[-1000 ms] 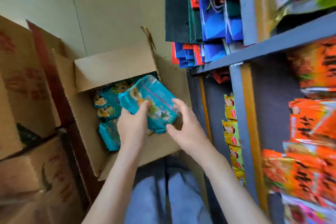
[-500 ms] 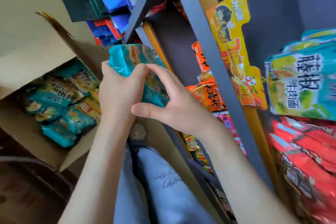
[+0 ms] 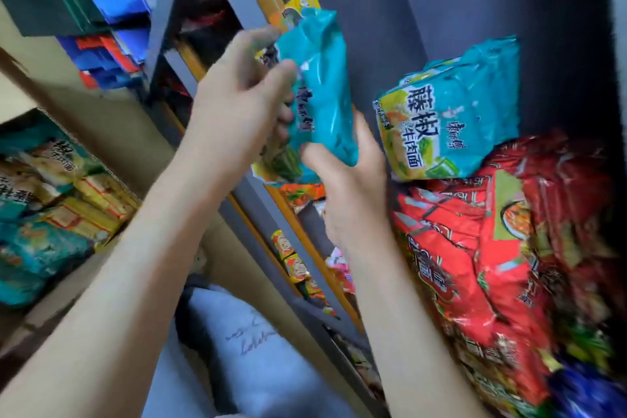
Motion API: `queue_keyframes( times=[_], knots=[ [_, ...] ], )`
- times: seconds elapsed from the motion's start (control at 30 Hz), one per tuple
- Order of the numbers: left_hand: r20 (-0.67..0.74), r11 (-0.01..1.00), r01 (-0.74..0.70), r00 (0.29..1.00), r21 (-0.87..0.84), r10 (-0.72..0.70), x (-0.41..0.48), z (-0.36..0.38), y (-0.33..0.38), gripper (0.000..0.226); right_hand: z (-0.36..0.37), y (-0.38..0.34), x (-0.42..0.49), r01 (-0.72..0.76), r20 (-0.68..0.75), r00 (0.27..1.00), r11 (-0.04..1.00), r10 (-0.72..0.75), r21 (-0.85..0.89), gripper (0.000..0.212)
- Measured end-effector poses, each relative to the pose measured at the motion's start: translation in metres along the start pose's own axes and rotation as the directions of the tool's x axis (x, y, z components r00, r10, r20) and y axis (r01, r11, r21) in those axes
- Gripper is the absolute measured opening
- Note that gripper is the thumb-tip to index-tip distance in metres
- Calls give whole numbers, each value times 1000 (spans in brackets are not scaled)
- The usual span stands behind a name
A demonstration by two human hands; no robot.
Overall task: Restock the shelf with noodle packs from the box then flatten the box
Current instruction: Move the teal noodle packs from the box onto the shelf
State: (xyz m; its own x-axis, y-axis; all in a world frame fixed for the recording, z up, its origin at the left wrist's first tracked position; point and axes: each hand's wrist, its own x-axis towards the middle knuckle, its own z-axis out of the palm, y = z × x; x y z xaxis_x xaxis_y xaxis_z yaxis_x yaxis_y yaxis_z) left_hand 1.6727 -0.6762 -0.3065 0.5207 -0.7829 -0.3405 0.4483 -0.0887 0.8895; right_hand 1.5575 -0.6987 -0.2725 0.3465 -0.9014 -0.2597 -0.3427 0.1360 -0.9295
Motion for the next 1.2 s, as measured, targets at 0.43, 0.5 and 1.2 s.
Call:
queue_keyframes(
  times=[0.43,0.5,1.2],
  knots=[
    [213,923,-316,939,221,270,-15,40,-12,57,-46,-31,7,145,-211,974,942,-83,302,47],
    [291,881,-409,895,238,337,-17,51,-11,59,-56,-38,8,200,-267,956,937,-122,287,53],
    [536,312,-612,789,727,299,-3,139,-32,76,-119,-3,26,-217,-531,747,609,-399,-763,59]
  ],
)
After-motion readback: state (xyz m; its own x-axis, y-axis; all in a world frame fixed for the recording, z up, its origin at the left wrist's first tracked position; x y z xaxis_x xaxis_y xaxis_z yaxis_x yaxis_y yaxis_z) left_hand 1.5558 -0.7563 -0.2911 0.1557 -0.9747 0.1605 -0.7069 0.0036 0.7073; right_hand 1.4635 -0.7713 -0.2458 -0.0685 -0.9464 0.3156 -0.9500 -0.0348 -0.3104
